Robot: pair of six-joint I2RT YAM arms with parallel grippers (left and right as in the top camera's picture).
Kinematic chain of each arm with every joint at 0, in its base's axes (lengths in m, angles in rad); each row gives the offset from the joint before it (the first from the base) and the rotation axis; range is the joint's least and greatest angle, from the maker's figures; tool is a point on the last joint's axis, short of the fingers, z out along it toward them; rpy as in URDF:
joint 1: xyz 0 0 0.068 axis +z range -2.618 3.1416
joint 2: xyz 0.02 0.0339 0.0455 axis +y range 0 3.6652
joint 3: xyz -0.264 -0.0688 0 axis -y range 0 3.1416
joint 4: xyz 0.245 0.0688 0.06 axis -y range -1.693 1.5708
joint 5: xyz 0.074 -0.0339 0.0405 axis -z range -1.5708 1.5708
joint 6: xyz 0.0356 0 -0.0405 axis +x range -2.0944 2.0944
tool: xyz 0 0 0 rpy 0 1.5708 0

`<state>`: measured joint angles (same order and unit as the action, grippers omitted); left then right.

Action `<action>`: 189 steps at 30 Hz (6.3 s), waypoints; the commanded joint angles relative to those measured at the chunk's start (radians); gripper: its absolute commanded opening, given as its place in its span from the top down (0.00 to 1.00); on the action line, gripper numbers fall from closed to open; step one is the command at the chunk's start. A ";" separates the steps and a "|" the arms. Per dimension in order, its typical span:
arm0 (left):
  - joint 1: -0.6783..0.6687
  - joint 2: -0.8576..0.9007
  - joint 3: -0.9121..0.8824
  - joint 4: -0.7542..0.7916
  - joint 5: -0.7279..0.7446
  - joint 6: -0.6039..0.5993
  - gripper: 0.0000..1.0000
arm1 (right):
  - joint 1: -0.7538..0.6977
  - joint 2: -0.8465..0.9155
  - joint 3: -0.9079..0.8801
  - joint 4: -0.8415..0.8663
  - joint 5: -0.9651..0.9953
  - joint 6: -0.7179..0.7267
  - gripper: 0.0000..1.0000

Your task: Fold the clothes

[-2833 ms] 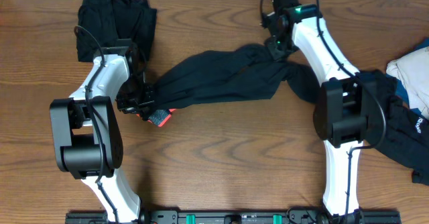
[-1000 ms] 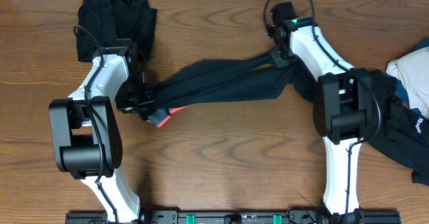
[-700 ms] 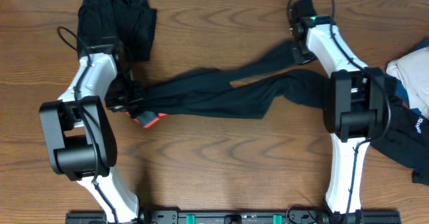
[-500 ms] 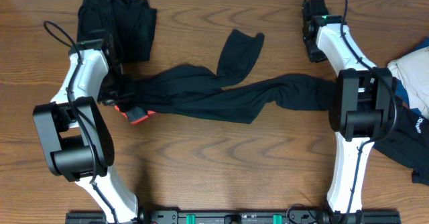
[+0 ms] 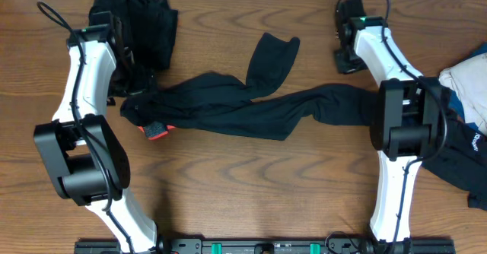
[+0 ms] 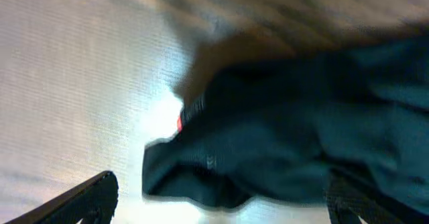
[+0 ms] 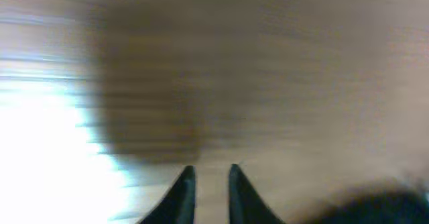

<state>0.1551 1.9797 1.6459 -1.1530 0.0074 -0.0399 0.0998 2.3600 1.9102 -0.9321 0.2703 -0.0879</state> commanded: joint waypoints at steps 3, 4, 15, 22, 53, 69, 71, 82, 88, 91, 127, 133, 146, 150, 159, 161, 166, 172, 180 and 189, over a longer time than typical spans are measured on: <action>-0.015 -0.009 0.046 -0.101 0.089 0.001 0.02 | 0.081 -0.075 0.068 0.054 -0.549 -0.059 0.65; -0.018 -0.009 0.046 -0.112 0.090 -0.015 0.02 | 0.094 -0.075 0.073 0.073 -0.575 -0.058 0.64; -0.017 -0.009 0.046 -0.126 0.090 -0.040 0.02 | 0.229 -0.057 0.073 0.301 -0.569 -0.032 0.69; -0.017 -0.009 0.046 -0.129 0.090 -0.040 0.02 | 0.234 0.000 0.073 0.335 -0.513 0.006 0.72; -0.017 -0.008 0.046 -0.129 0.090 -0.040 0.02 | 0.179 0.138 0.073 0.334 -0.410 0.040 0.69; -0.017 -0.008 0.045 -0.134 0.090 -0.040 0.02 | 0.042 0.143 0.073 0.225 -0.093 0.050 0.72; -0.017 -0.008 0.045 -0.141 0.090 -0.040 0.02 | 0.020 0.143 0.073 0.216 -0.062 0.050 0.72; -0.042 -0.008 0.045 -0.214 0.166 -0.005 0.02 | -0.132 0.143 0.073 0.159 0.026 0.074 0.71; -0.096 -0.008 0.031 -0.227 0.166 -0.001 0.02 | -0.197 0.143 0.073 0.130 0.037 0.119 0.70; -0.126 -0.008 -0.002 -0.214 0.165 0.003 0.02 | -0.228 0.143 0.073 0.118 0.041 0.129 0.70; -0.220 -0.005 -0.268 0.453 0.258 0.066 0.02 | -0.048 -0.261 0.221 -0.370 -0.428 0.176 0.15; -0.220 0.015 -0.268 0.490 0.258 0.066 0.00 | 0.022 -0.277 0.221 -0.521 -0.624 0.058 0.17; -0.220 0.099 -0.268 0.504 0.258 0.066 0.08 | 0.165 -0.277 0.145 -0.583 -0.498 0.081 0.18; -0.220 0.106 -0.268 0.504 0.257 0.066 0.18 | 0.165 -0.277 0.123 -0.568 -0.498 0.087 0.18; -0.220 0.108 -0.268 0.523 0.189 0.073 0.34 | 0.165 -0.277 0.075 -0.526 -0.498 0.088 0.18; -0.220 0.108 -0.268 0.534 0.150 0.073 0.33 | 0.166 -0.277 0.072 -0.522 -0.498 0.087 0.18; -0.220 0.108 -0.267 0.546 0.040 0.031 0.29 | 0.165 -0.277 0.072 -0.518 -0.498 0.087 0.18; -0.218 0.108 -0.267 0.568 0.024 0.013 0.28 | 0.167 -0.277 0.072 -0.503 -0.498 0.087 0.18; -0.218 0.107 -0.267 0.624 0.006 -0.045 0.28 | 0.168 -0.277 0.072 -0.493 -0.498 0.087 0.18; -0.218 0.105 -0.267 0.635 0.015 -0.071 0.27 | 0.170 -0.277 0.072 -0.477 -0.498 0.087 0.17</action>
<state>-0.0673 2.0647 1.3808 -0.5190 0.0448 -0.0849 0.2634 2.0819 1.9873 -1.4147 -0.2314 -0.0109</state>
